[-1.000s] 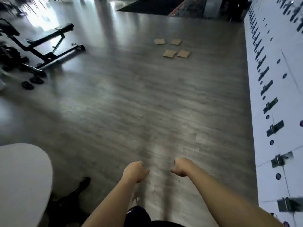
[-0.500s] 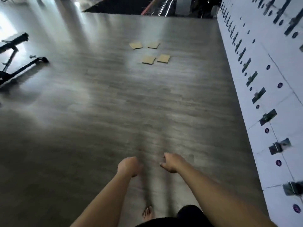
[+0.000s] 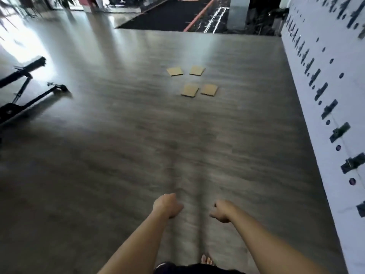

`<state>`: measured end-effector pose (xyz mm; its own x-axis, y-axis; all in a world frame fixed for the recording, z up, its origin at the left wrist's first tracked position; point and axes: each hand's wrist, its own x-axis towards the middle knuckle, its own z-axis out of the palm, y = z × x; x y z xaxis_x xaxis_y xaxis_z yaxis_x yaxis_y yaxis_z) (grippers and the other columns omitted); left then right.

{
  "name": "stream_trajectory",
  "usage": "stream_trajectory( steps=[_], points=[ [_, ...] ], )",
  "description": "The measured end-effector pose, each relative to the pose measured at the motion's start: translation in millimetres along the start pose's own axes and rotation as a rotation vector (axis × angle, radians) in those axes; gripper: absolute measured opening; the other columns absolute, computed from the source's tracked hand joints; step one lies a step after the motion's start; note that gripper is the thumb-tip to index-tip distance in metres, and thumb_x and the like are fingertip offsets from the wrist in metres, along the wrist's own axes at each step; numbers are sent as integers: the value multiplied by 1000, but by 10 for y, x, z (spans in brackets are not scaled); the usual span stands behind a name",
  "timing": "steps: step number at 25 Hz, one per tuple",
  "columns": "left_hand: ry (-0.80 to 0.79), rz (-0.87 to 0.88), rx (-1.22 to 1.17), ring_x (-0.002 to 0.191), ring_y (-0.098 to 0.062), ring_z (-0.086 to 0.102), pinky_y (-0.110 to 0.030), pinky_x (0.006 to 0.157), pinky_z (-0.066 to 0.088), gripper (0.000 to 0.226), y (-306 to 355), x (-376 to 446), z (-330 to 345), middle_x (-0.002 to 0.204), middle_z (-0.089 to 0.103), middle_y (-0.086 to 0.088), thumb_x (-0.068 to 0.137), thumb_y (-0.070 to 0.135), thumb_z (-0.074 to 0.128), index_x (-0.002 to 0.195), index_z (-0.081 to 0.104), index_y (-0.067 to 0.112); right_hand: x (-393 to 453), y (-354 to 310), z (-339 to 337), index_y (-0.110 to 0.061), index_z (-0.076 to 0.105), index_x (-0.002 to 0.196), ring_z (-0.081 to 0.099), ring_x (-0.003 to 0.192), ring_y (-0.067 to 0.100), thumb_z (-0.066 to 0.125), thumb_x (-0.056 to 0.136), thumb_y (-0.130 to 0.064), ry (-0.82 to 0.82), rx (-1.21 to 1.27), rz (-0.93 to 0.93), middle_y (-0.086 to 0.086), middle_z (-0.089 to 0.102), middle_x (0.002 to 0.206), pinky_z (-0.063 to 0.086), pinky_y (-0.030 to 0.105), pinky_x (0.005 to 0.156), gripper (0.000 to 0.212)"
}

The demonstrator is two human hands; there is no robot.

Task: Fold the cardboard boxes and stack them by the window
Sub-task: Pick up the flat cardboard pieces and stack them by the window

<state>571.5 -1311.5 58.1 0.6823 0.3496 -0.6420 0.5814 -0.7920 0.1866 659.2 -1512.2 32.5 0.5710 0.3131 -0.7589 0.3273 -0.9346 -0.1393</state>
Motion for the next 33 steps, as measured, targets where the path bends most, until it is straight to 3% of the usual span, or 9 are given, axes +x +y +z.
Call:
stream_trajectory(
  steps=[3, 8, 19, 26, 33],
  points=[
    [59, 1, -46, 118, -29, 59, -35, 94, 49, 44, 190, 578, -554, 128, 64, -8, 92, 43, 50, 126, 61, 17, 591, -39, -859, -10, 56, 127, 58, 119, 33, 55, 96, -47, 79, 27, -20, 16, 60, 131, 49, 36, 94, 49],
    [9, -30, -42, 118, -27, 61, -34, 94, 50, 46, 336, 1636, -1311, 127, 65, -6, 88, 46, 51, 123, 64, 21, 1531, -486, -1937, -12, 51, 138, 53, 127, 33, 55, 95, -51, 81, -1, -90, 15, 54, 142, 46, 37, 101, 58],
    [-41, 74, 64, 118, -26, 59, -33, 92, 48, 45, 1001, 4291, -3414, 130, 62, -6, 94, 42, 51, 129, 59, 16, 3405, -792, -4173, -14, 51, 138, 53, 128, 30, 56, 96, -47, 108, 160, 22, 13, 54, 141, 45, 34, 99, 54],
    [-70, 102, 87, 120, -27, 59, -34, 95, 49, 48, 1945, 5815, -4231, 130, 63, -6, 88, 46, 50, 128, 60, 20, 4775, -333, -5450, -8, 54, 136, 54, 128, 31, 58, 95, -47, 61, 155, 40, 15, 56, 141, 46, 35, 100, 57],
    [42, 64, 34, 117, -29, 60, -34, 92, 49, 42, 2878, 7236, -5572, 125, 66, -8, 86, 40, 51, 120, 65, 20, 6162, 0, -7402, -8, 55, 135, 55, 126, 32, 58, 95, -48, 120, 114, 4, 17, 57, 138, 48, 34, 99, 56]
  ],
)
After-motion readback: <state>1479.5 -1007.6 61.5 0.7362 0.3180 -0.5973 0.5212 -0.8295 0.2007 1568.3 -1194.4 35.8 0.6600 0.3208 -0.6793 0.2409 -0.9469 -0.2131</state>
